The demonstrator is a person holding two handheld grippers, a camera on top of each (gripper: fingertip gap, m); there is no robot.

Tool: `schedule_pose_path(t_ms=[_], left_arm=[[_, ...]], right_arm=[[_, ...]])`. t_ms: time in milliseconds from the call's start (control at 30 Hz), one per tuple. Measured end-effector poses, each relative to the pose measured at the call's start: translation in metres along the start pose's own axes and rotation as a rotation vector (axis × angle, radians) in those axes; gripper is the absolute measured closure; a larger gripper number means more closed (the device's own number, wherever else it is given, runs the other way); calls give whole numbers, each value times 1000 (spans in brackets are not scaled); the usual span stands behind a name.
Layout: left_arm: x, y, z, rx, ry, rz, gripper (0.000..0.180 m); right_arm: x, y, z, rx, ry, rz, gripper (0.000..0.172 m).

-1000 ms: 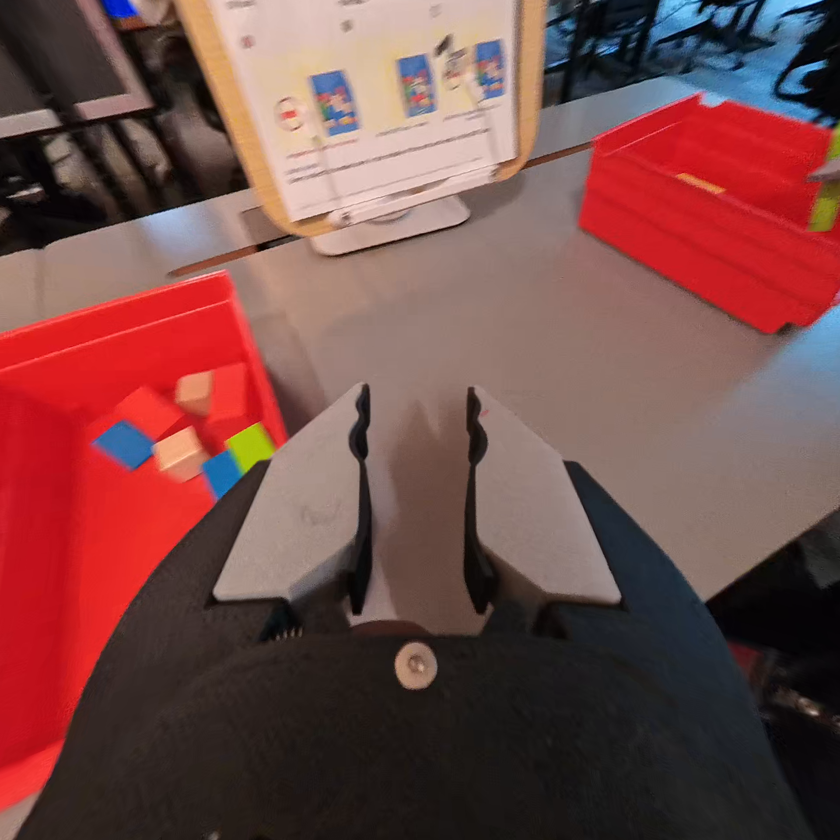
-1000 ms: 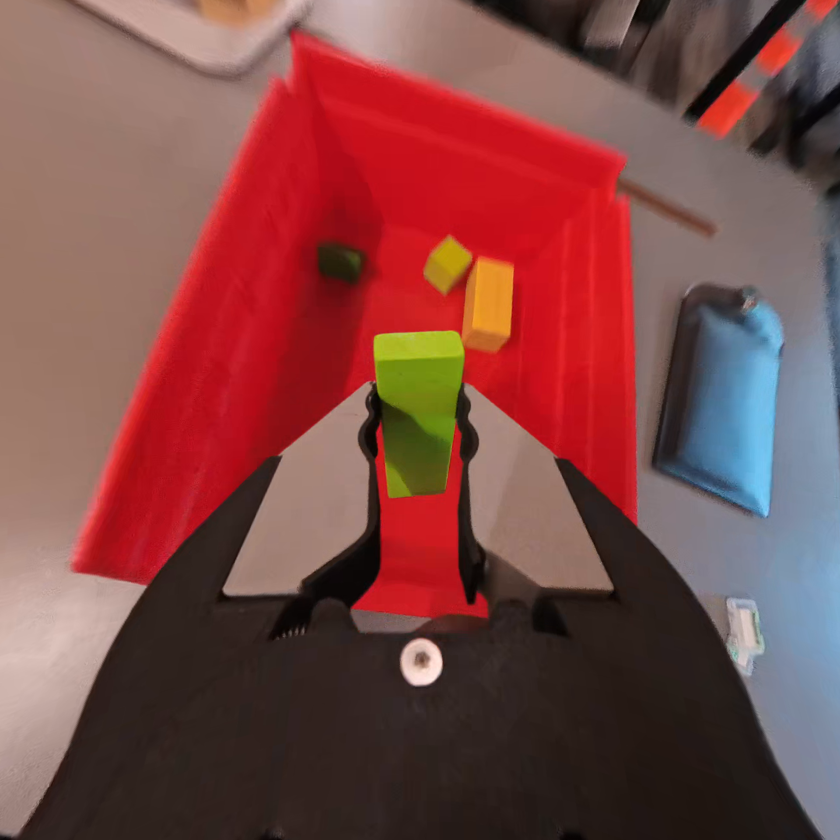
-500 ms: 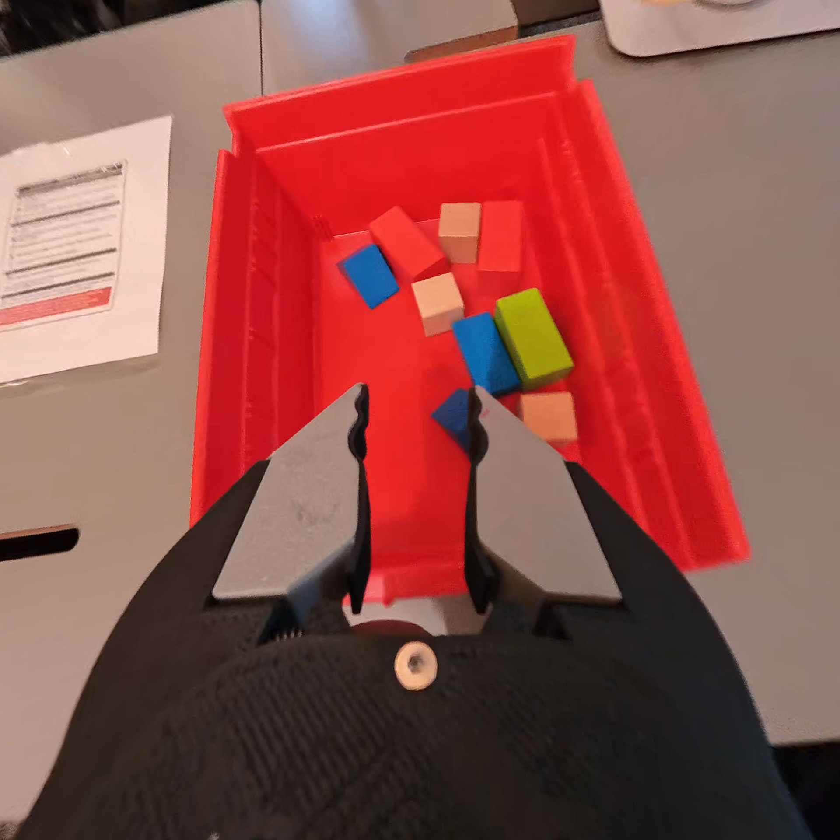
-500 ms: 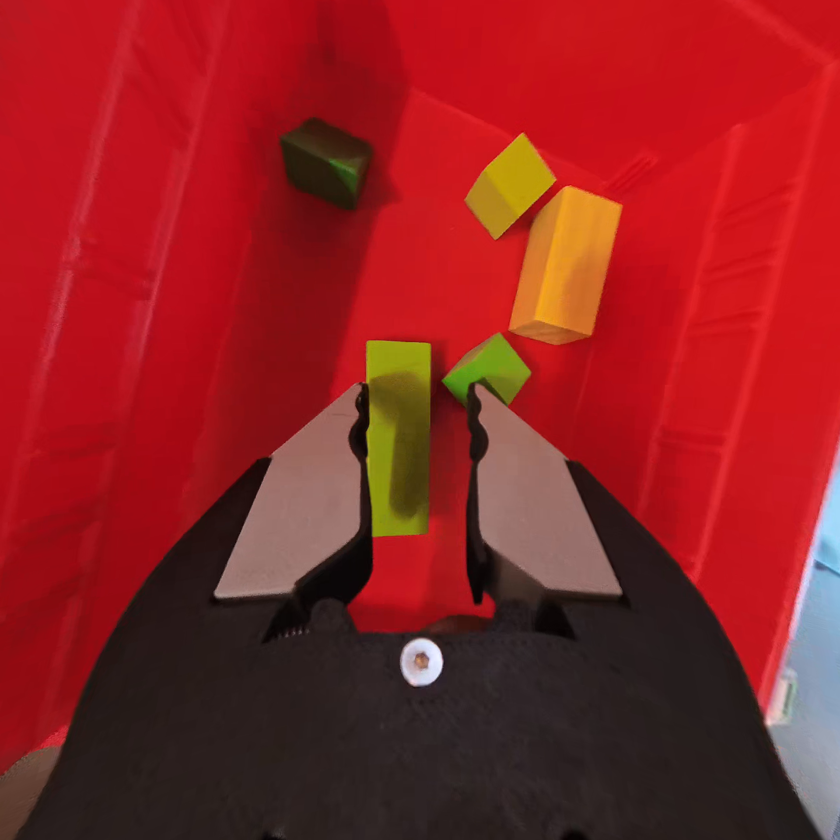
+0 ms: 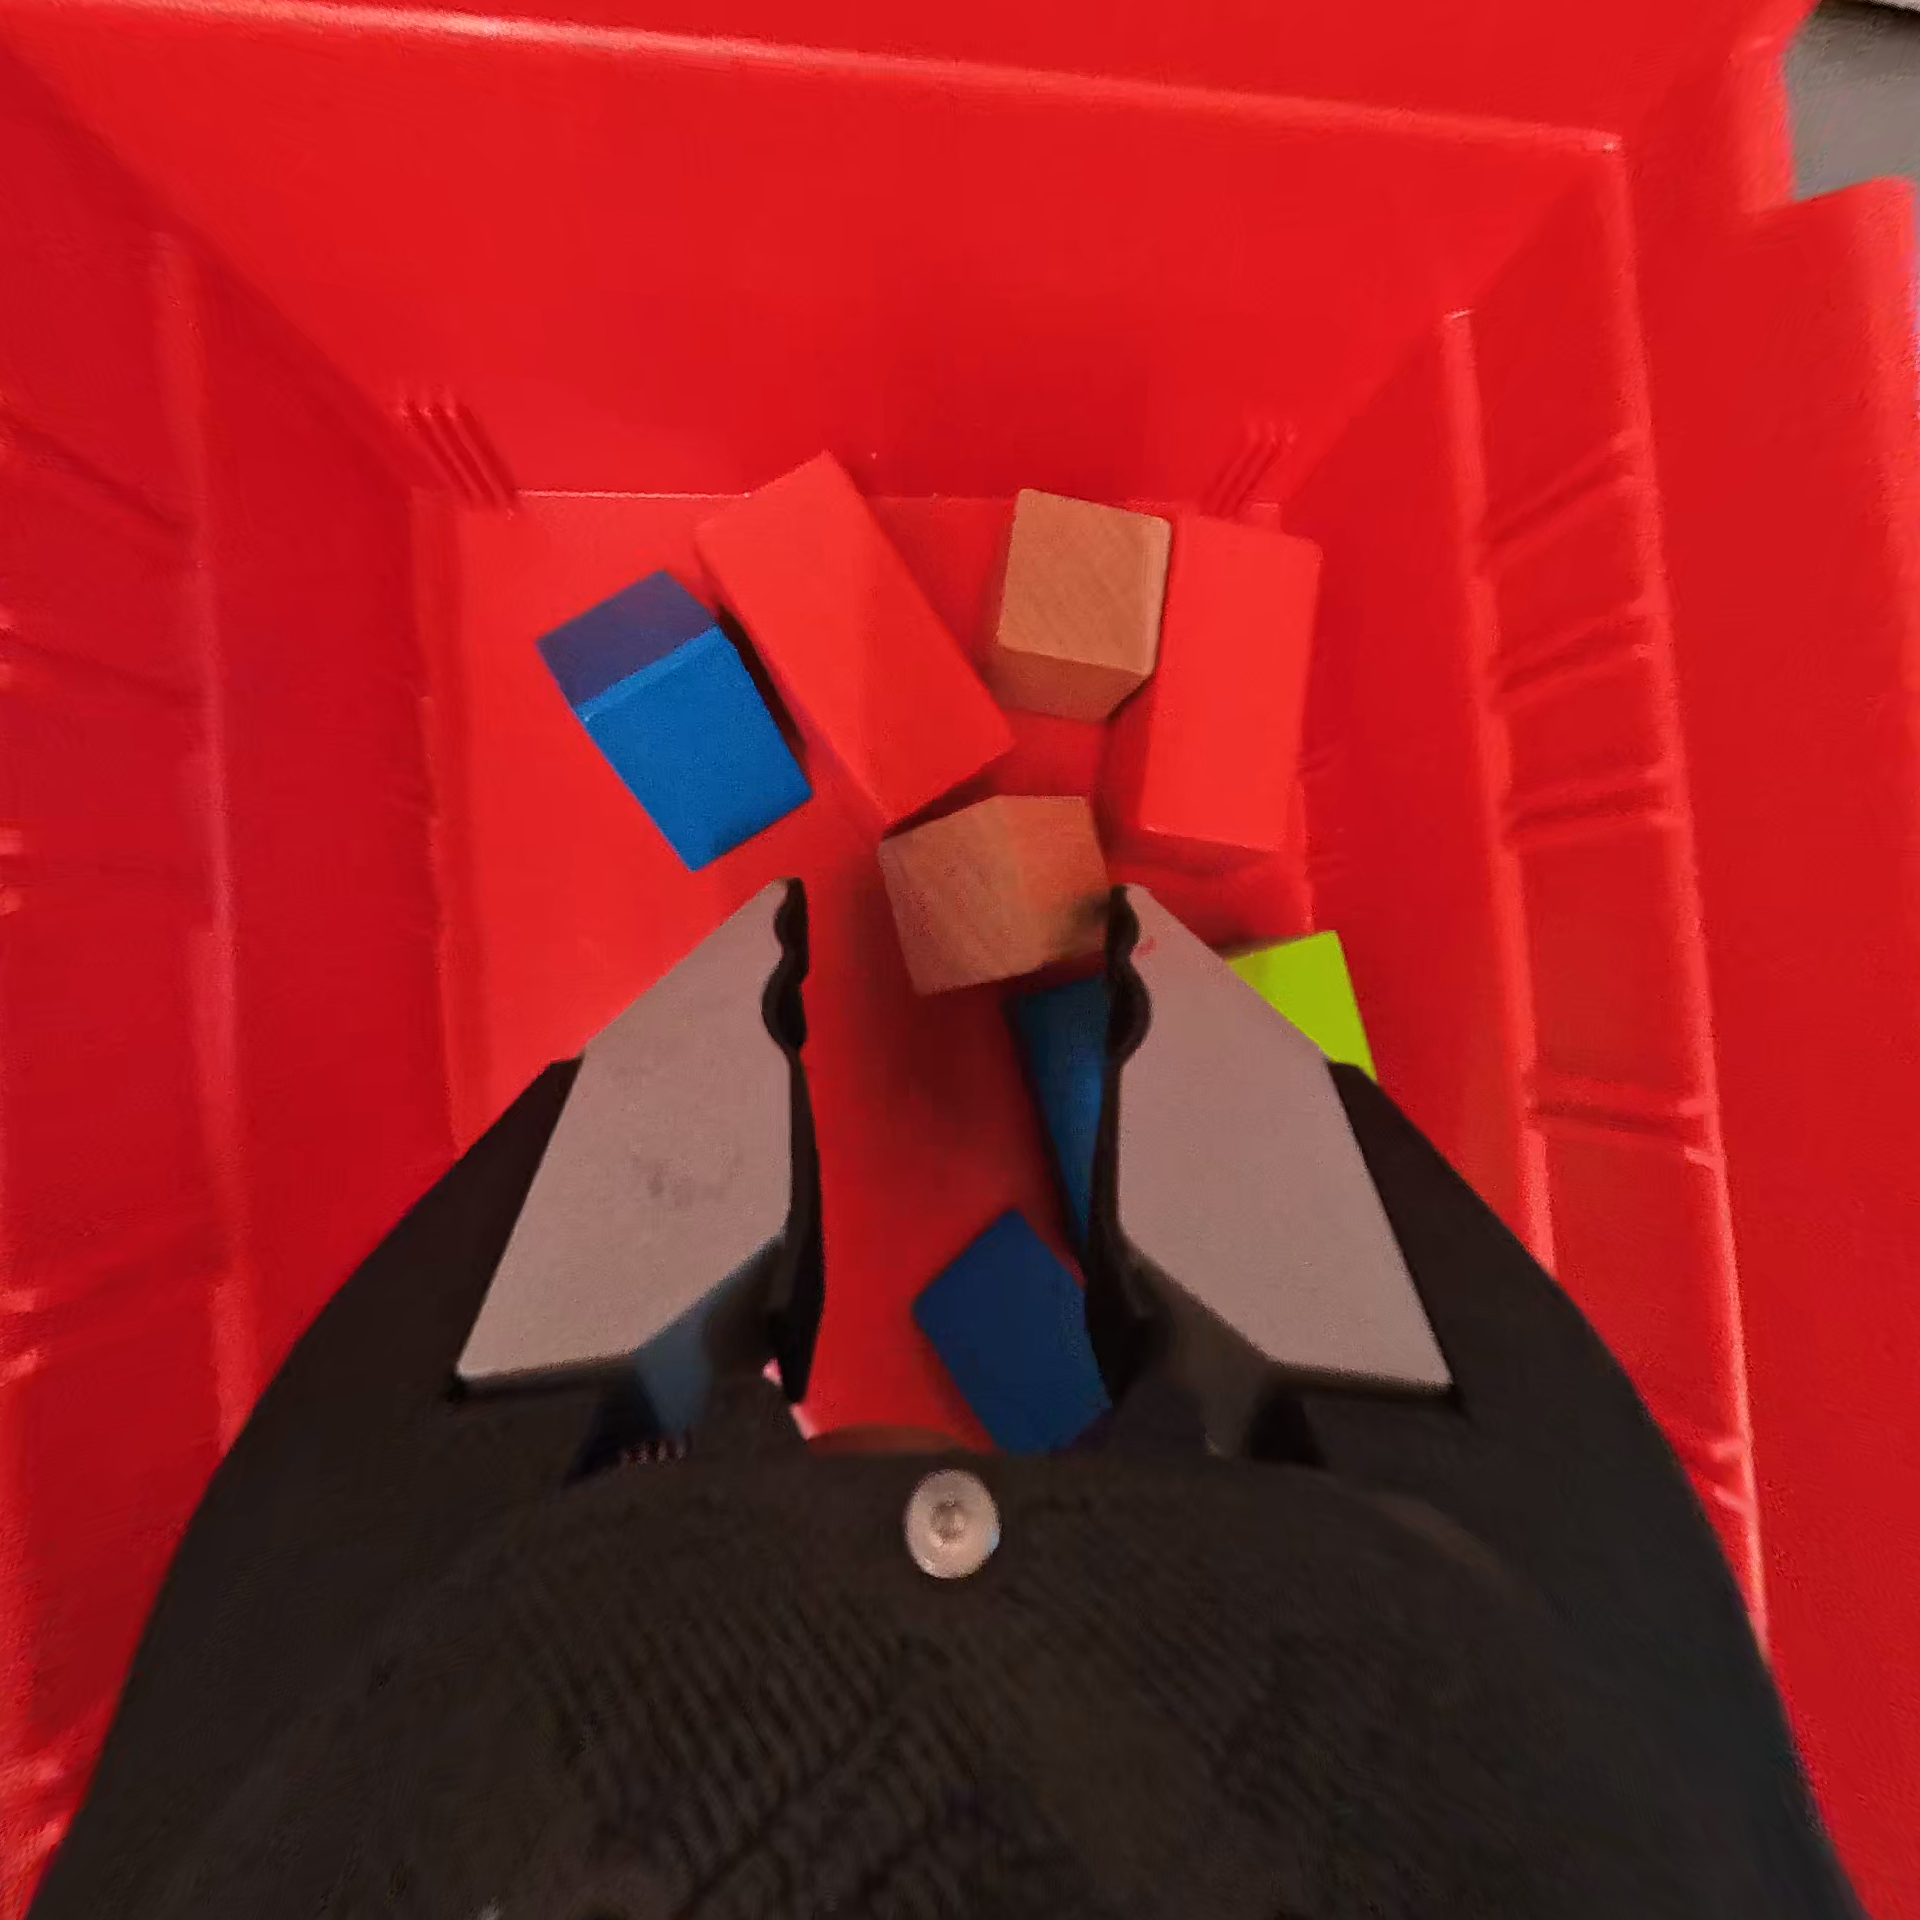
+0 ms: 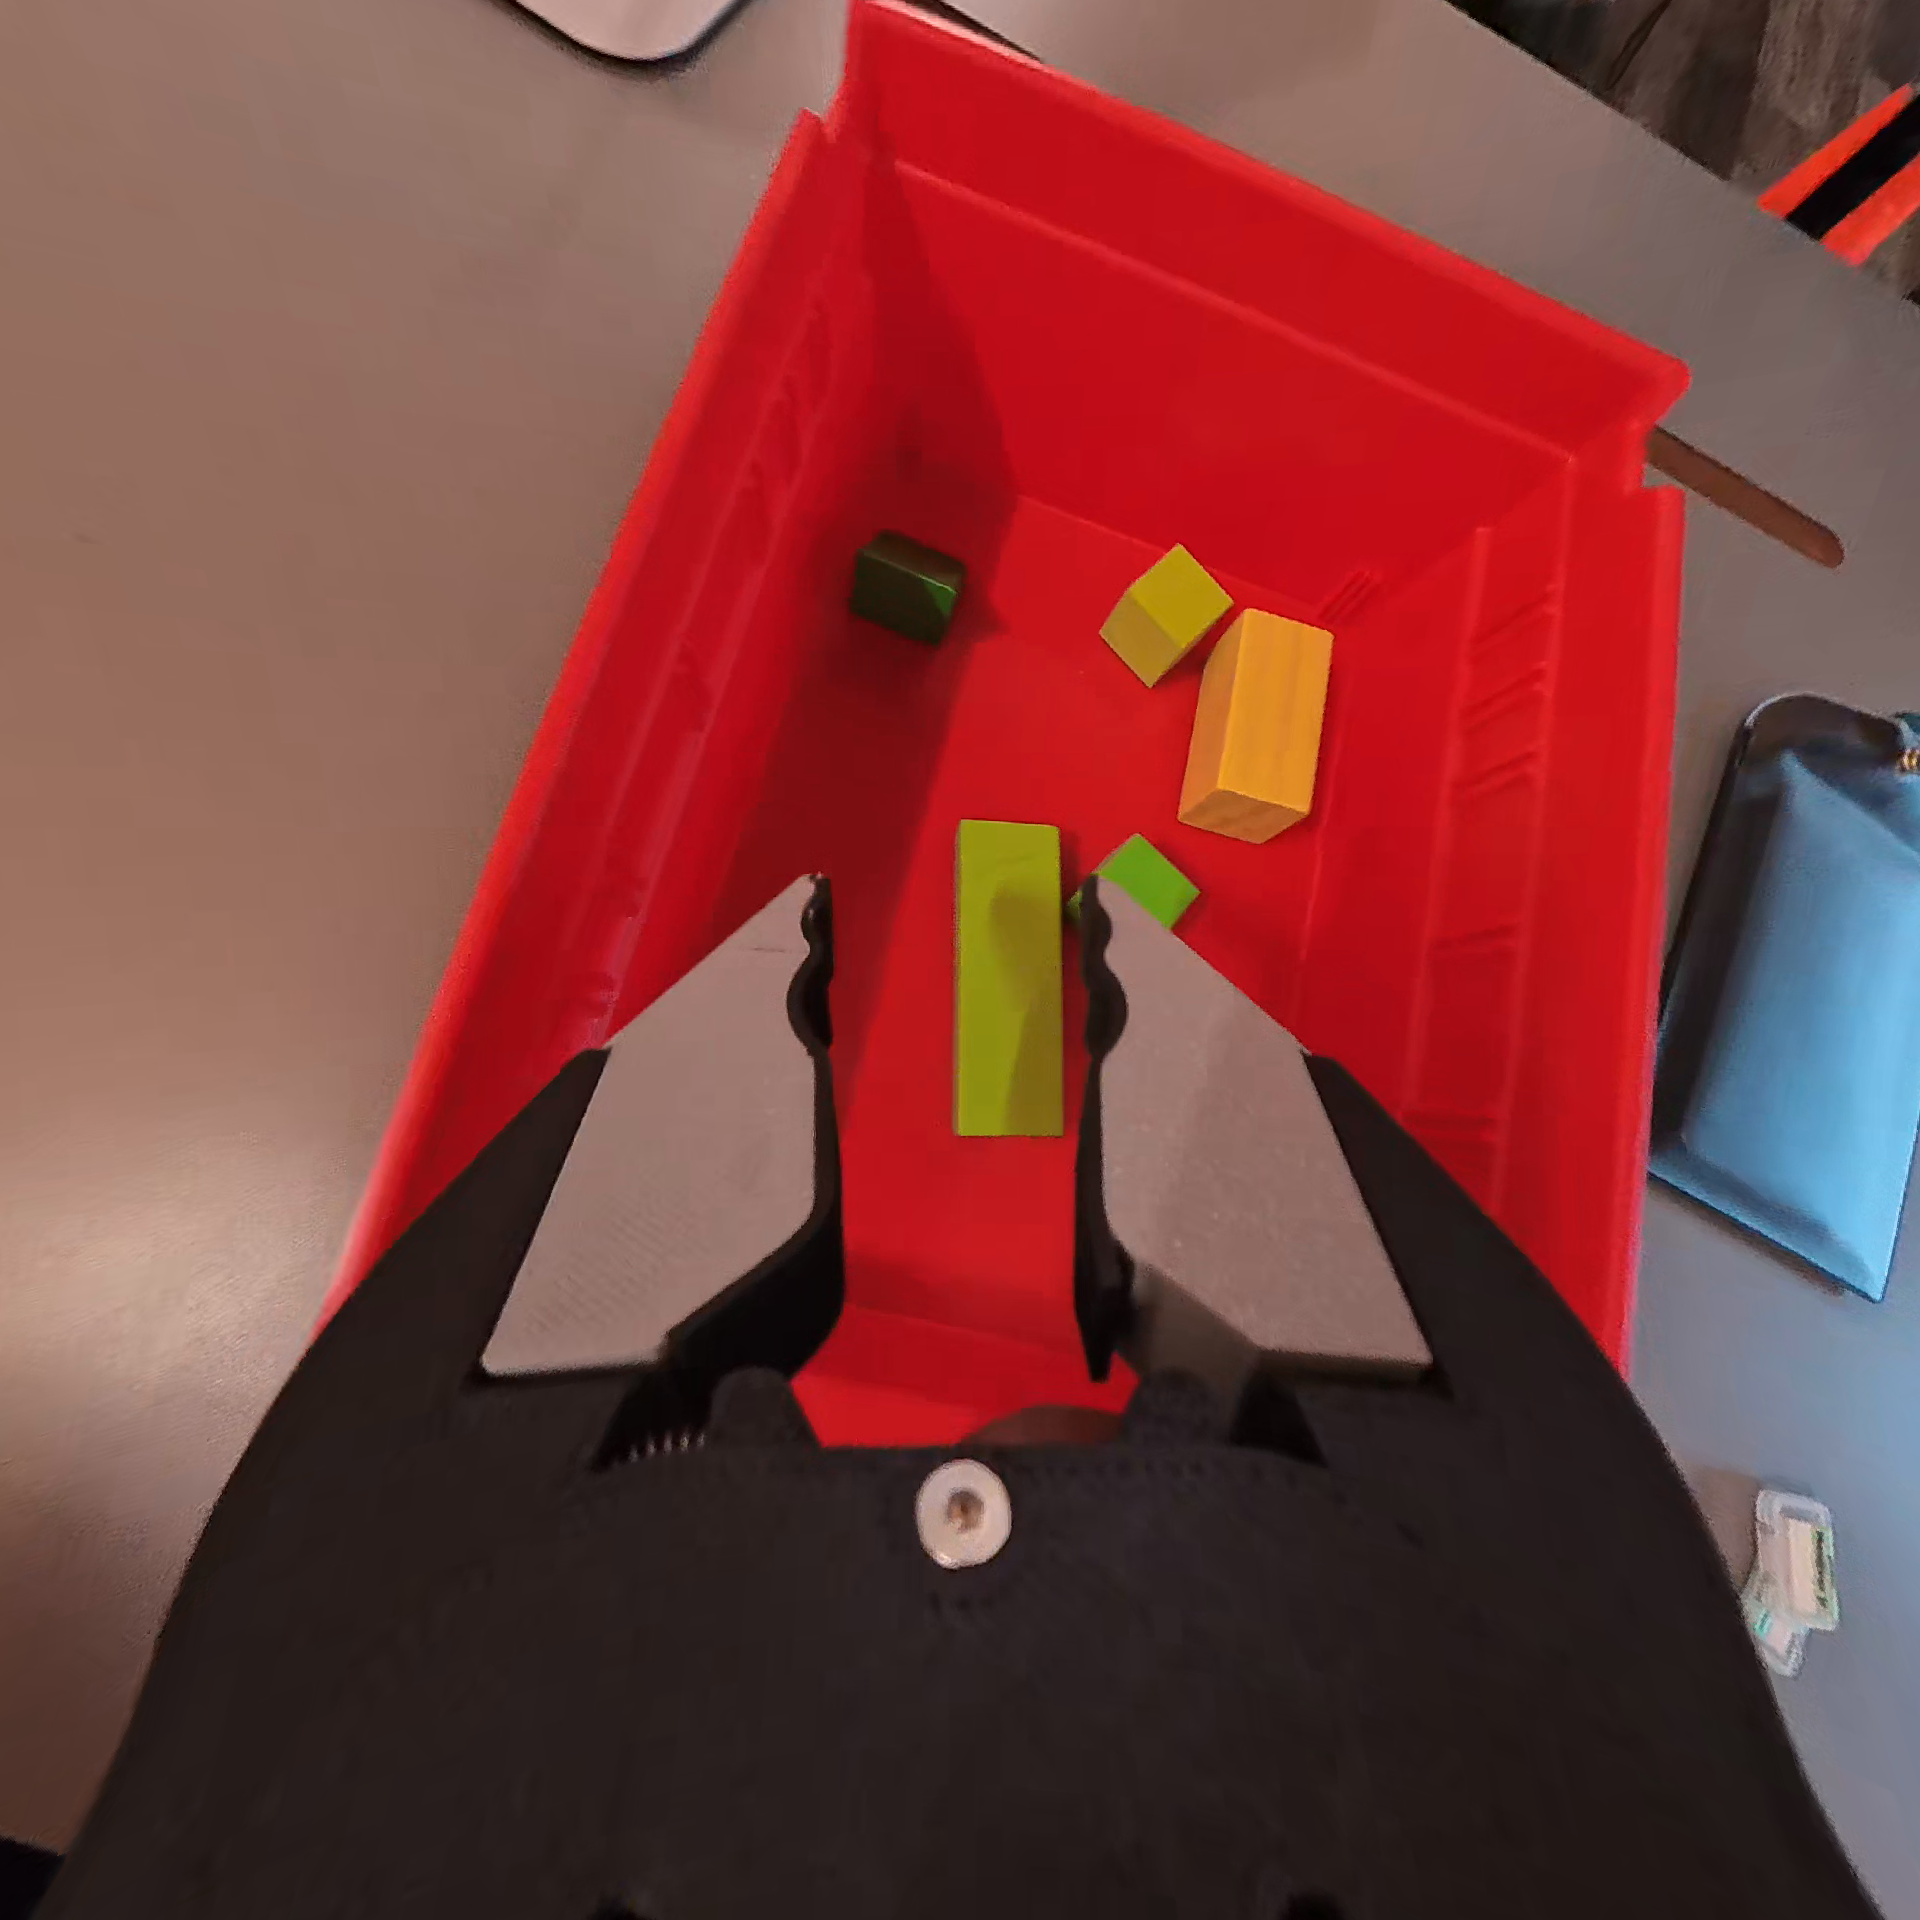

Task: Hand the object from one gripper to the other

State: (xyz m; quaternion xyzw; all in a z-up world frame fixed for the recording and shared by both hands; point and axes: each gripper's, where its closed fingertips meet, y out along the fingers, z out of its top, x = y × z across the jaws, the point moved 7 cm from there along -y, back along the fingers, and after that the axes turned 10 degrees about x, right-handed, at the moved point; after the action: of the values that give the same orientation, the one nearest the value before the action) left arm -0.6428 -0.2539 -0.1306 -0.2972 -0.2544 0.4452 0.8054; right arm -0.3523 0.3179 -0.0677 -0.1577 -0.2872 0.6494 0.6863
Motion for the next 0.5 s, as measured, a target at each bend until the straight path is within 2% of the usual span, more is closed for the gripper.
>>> schedule_pose_path(t_ms=[67, 200, 333, 400, 433, 467, 500], left_arm=[[-2, 8, -6, -41, 24, 40, 133], [1, 10, -7, -29, 78, 71, 148], [6, 1, -2, 27, 179, 89, 149], [17, -21, 8, 141, 235, 94, 148], [28, -36, 14, 216, 272, 80, 148], [44, -52, 21, 301, 317, 55, 149], [63, -70, 26, 378, 370, 29, 149]], right_arm=[[-8, -4, 3, 14, -25, 20, 127], [-22, -13, 8, 60, -60, 53, 126], [-38, -20, 10, 92, -77, 96, 129], [-53, -22, 11, 112, -111, 99, 154], [-61, -23, 13, 126, -136, 109, 152], [-70, -25, 15, 138, -158, 143, 130], [-73, -28, 19, 155, -153, 146, 123]])
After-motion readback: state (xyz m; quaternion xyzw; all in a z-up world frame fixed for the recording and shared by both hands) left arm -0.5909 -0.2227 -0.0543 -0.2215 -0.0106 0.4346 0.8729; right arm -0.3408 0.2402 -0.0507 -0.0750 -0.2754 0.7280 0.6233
